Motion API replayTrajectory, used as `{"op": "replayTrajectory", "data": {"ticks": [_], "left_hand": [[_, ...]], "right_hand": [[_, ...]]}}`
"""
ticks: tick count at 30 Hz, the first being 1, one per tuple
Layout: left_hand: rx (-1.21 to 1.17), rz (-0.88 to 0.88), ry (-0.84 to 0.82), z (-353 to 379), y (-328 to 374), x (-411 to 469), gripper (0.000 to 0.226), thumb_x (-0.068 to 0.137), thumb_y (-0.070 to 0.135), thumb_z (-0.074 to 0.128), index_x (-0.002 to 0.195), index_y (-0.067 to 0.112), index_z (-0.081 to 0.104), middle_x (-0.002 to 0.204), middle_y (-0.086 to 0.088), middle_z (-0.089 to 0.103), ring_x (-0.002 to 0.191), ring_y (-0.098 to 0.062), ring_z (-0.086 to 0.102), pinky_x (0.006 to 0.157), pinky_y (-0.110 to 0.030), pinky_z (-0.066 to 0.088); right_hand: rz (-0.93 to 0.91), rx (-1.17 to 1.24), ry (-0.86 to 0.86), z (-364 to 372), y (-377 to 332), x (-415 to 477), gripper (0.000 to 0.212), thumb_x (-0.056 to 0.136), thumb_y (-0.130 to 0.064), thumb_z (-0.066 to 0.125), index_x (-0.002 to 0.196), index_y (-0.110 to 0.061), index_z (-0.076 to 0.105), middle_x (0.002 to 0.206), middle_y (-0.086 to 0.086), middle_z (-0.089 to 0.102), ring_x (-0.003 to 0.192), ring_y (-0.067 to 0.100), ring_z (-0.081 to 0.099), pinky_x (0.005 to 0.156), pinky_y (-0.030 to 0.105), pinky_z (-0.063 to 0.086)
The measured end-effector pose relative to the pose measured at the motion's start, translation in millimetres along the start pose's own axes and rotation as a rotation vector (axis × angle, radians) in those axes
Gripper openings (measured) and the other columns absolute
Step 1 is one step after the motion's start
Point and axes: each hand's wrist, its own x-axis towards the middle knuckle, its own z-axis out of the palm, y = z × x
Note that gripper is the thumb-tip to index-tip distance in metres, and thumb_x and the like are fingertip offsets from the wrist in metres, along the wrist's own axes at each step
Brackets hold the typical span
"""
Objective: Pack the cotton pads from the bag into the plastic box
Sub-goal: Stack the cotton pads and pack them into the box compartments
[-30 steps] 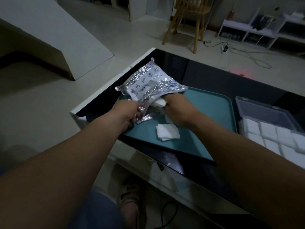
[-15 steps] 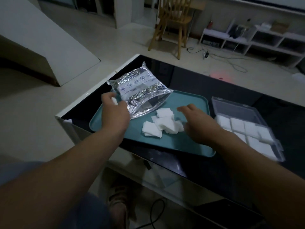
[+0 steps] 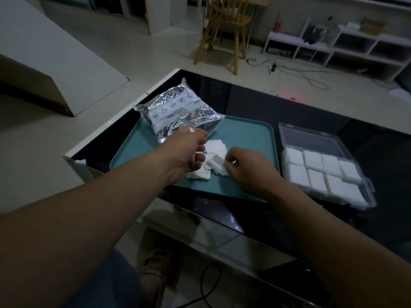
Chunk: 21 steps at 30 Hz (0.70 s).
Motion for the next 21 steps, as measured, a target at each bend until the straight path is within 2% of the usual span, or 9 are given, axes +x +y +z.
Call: {"op": "replayTrajectory", "data": {"ticks": [2,7,10,12,17,21], "left_hand": [[-0.013,-0.021,0.003,5.8,-5.2,6.5,0.021,0.093,0.007,0.048,0.105,0.021,0.059,0.077,-0.003,0.049,0.052,-0.014,0.045,0.045,-0.019,0.035],[-0.053,-0.008,-0.012,21.5,-7.6,20.5,0.019,0.099,0.014,0.051,0.115,0.018,0.058,0.079,-0.004,0.053,0.051,-0.014,0.049,0.047,-0.021,0.039],[-0.058,-0.005,-0.021,26.9,-5.3,26.3,0.022,0.099,0.015,0.051,0.119,0.017,0.06,0.084,-0.005,0.055,0.053,-0.015,0.051,0.047,-0.021,0.041],[-0.068,0.001,-0.02,28.0,-1.2,29.6,0.022,0.098,0.016,0.052,0.118,0.017,0.06,0.083,-0.004,0.055,0.055,-0.014,0.051,0.047,-0.02,0.042],[-0.158,0.044,-0.029,25.6,15.5,32.9,0.018,0.094,0.012,0.051,0.109,0.021,0.056,0.067,0.004,0.05,0.05,-0.01,0.047,0.045,-0.02,0.04],[-0.177,0.05,-0.009,21.3,19.5,31.5,0.016,0.097,0.015,0.053,0.111,0.021,0.058,0.069,0.002,0.052,0.05,-0.01,0.048,0.044,-0.02,0.041]], "right_hand": [[-0.018,-0.039,-0.009,2.9,0.7,-1.1,0.012,0.096,-0.033,0.061,0.104,-0.024,0.062,0.107,0.003,0.07,0.1,0.031,0.062,0.075,0.037,0.045],[-0.08,-0.033,0.073,8.1,-2.6,0.4,0.034,0.093,-0.059,0.063,0.096,-0.026,0.054,0.096,0.001,0.066,0.089,0.029,0.059,0.069,0.039,0.044],[-0.093,-0.084,0.085,7.1,-5.3,3.1,0.034,0.095,-0.054,0.062,0.097,-0.02,0.057,0.094,0.005,0.068,0.087,0.033,0.061,0.065,0.038,0.039],[-0.114,-0.148,0.081,5.8,-8.2,3.9,0.034,0.095,-0.05,0.059,0.101,-0.017,0.058,0.097,0.007,0.069,0.088,0.036,0.063,0.067,0.04,0.043],[-0.116,-0.2,0.053,3.1,-12.4,2.5,0.033,0.096,-0.049,0.058,0.106,-0.017,0.058,0.099,0.007,0.068,0.09,0.034,0.062,0.07,0.041,0.05],[-0.037,-0.145,0.01,-1.2,-12.7,4.7,0.03,0.101,-0.043,0.052,0.098,-0.016,0.064,0.097,0.007,0.071,0.09,0.033,0.063,0.071,0.041,0.051]]}}
